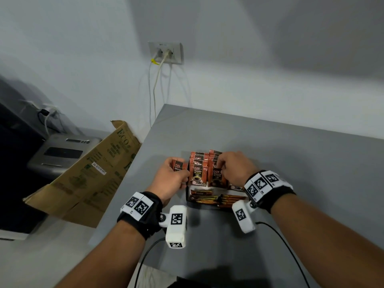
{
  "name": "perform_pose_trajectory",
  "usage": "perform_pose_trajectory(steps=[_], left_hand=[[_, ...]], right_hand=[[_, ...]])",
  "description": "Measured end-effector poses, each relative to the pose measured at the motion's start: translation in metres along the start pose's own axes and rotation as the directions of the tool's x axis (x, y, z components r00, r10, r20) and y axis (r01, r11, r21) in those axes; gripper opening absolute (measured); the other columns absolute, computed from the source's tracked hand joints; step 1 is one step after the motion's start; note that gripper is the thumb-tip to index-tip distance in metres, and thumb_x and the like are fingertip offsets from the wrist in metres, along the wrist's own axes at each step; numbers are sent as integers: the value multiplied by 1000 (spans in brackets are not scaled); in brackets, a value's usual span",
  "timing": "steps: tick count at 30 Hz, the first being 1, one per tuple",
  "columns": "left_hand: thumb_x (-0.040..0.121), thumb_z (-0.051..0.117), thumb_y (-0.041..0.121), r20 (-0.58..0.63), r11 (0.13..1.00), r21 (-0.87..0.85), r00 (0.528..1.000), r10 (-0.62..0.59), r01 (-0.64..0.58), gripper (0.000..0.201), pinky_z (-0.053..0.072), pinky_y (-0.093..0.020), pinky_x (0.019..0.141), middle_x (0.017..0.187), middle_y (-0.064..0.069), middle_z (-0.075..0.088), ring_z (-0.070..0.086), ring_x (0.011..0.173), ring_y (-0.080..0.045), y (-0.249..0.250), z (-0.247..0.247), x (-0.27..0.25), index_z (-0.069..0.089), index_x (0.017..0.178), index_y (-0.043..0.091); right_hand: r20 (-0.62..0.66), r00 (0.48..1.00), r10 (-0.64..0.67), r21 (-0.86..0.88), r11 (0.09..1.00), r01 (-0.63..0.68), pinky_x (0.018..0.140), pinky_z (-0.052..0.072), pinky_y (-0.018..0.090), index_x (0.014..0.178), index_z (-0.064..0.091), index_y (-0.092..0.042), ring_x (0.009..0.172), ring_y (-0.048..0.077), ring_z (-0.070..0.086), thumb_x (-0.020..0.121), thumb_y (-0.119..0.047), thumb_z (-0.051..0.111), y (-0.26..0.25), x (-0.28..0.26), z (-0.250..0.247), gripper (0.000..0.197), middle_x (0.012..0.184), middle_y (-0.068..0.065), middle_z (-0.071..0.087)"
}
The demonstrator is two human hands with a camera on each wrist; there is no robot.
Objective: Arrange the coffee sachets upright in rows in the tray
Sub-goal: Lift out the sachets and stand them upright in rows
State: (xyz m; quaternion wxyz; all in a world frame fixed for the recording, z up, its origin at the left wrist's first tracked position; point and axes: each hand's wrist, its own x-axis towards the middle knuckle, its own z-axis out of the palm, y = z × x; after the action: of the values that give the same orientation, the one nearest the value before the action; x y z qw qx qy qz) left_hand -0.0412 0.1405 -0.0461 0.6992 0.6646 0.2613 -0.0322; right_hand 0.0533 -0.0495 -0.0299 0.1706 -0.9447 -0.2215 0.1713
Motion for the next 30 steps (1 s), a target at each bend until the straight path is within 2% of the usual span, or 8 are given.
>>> perform_pose_trajectory(steps=[4,12,16,19,21,23,26,30], left_hand=[[85,58,-6,5,1000,3,1000,-25,25,28,50,-36,64,80,-4,62,59,68,-17,-3,-2,-3,56,104,15],[88,55,-10,68,999,-36,997,-22,25,36,55,-34,66,95,-11,65,65,71,-19,-1,2,-9,53,108,19],[82,52,-20,159,995,-103,987,11,5,48,56,-33,58,105,-14,62,64,78,-27,10,12,-14,51,115,15],[75,57,-20,224,984,-170,971,85,-47,54,55,-36,57,95,-19,60,59,68,-27,17,25,-12,47,120,8],[62,63,-14,245,983,-174,964,108,-66,60,53,-38,64,87,-17,63,61,66,-26,20,30,-10,48,114,11],[60,69,-10,198,988,-135,975,100,-74,60,55,-37,66,88,-11,63,64,68,-21,22,28,-7,49,111,16],[81,64,-10,29,996,-76,998,48,-45,43,56,-30,63,99,-6,56,61,66,-14,20,16,-2,50,109,20],[86,50,-11,-71,999,-42,997,-1,-2,37,48,-33,63,82,-6,51,51,62,-16,9,-3,2,50,109,19]], right_hand=[[-42,999,24,-8,1000,-25,83,56,36,102,70,-18,91,22,64,92,-4,58,2,5,5,21,105,5,70],[-100,995,8,0,1000,-8,82,53,33,101,70,-17,90,20,62,91,-7,62,6,5,9,16,104,4,67],[-196,980,-38,253,963,88,75,49,19,96,72,-22,85,9,63,86,-17,70,-6,-7,-8,12,93,-9,67],[-104,983,-150,510,840,182,77,55,17,95,73,-25,82,4,69,82,-17,76,-28,-20,-21,16,88,-9,73],[-103,976,-191,497,840,217,75,54,15,91,74,-26,79,2,69,81,-11,75,-36,-22,-25,18,84,-9,73],[-155,975,-158,431,877,211,74,52,15,84,74,-28,75,1,68,81,-7,73,-35,-16,-26,21,79,-11,73],[-174,983,-64,352,928,123,76,54,23,81,72,-29,78,2,66,84,-10,72,-25,-4,-23,19,78,-13,70],[-81,995,-50,224,972,68,70,48,13,88,71,-22,81,7,64,89,-6,66,-25,5,-3,17,82,-12,64]])
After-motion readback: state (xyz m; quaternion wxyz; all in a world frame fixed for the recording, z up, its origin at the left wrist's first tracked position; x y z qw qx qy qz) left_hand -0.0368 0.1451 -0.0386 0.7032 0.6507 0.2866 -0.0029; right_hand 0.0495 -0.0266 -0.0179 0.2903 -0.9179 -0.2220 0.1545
